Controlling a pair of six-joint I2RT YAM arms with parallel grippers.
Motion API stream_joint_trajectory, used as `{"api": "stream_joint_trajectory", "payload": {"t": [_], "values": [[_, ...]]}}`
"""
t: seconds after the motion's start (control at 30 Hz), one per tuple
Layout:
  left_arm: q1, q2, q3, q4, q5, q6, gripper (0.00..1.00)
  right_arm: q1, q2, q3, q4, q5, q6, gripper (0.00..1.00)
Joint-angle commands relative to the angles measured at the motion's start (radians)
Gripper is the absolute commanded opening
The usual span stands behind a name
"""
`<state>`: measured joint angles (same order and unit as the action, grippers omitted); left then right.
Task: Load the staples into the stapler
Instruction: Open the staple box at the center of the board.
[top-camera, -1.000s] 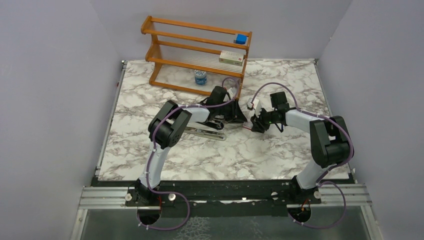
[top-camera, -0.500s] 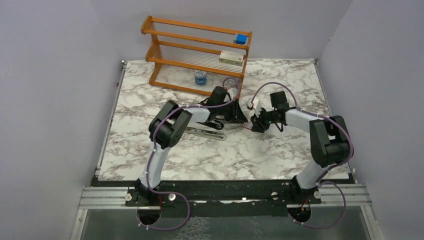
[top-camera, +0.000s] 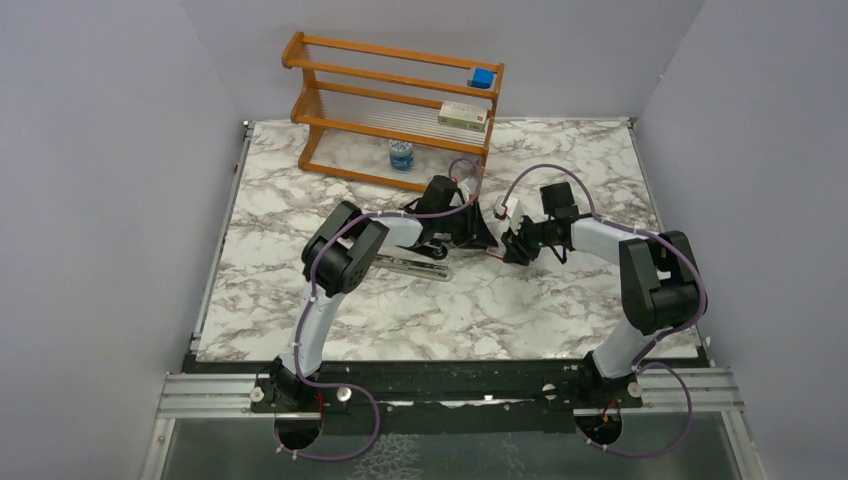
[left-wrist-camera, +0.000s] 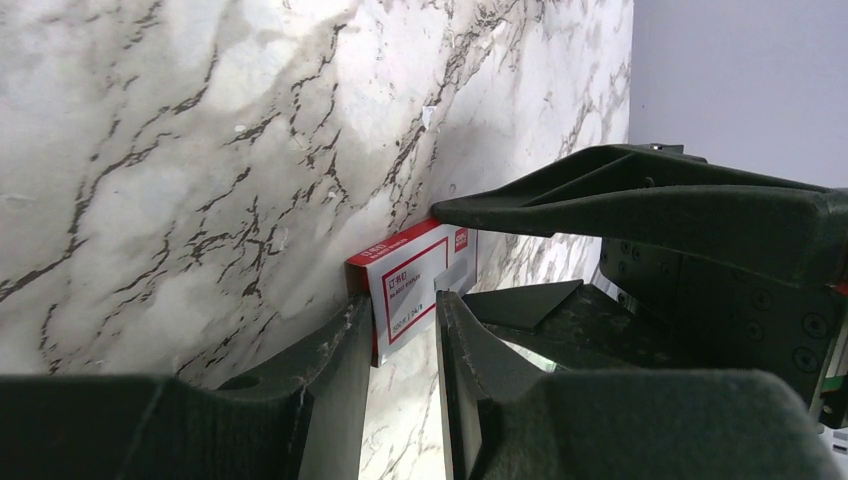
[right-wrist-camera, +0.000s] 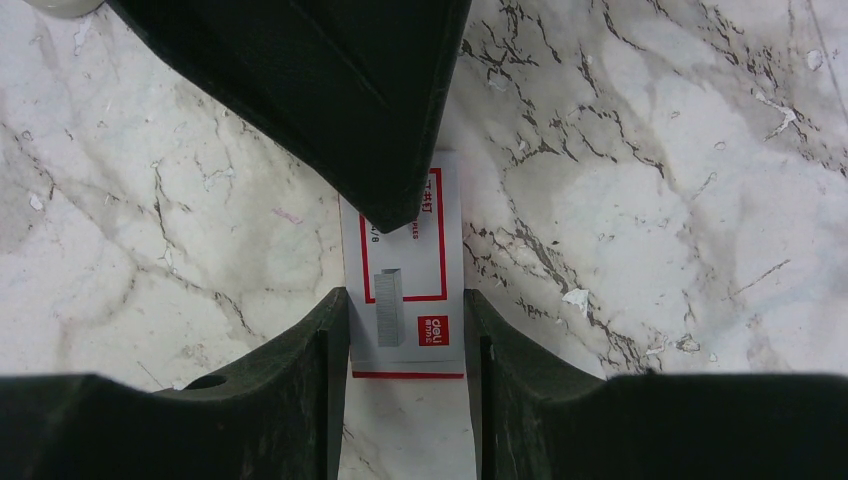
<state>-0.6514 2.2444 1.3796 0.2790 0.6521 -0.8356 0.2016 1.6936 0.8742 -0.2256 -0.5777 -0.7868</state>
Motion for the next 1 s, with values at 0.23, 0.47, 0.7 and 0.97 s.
{"api": "stream_joint_trajectory", "payload": {"t": [0.23, 0.47, 0.7, 0.97], "values": [[-0.04, 0.033, 0.022, 0.057, 0.094, -0.026, 0.32, -0.004, 0.061, -0.001, -0.069, 0.047, -0.011, 0.29], [-0.058, 0.044, 0.027, 0.066, 0.102, -0.032, 0.32, -0.004, 0.066, 0.003, -0.073, 0.041, -0.008, 0.29], [-0.068, 0.05, 0.024, 0.077, 0.108, -0.044, 0.36, -0.004, 0.067, 0.006, -0.075, 0.039, -0.009, 0.29], [-0.082, 0.055, 0.009, 0.113, 0.122, -0.071, 0.41, -0.004, 0.07, 0.009, -0.078, 0.037, -0.009, 0.29]]}}
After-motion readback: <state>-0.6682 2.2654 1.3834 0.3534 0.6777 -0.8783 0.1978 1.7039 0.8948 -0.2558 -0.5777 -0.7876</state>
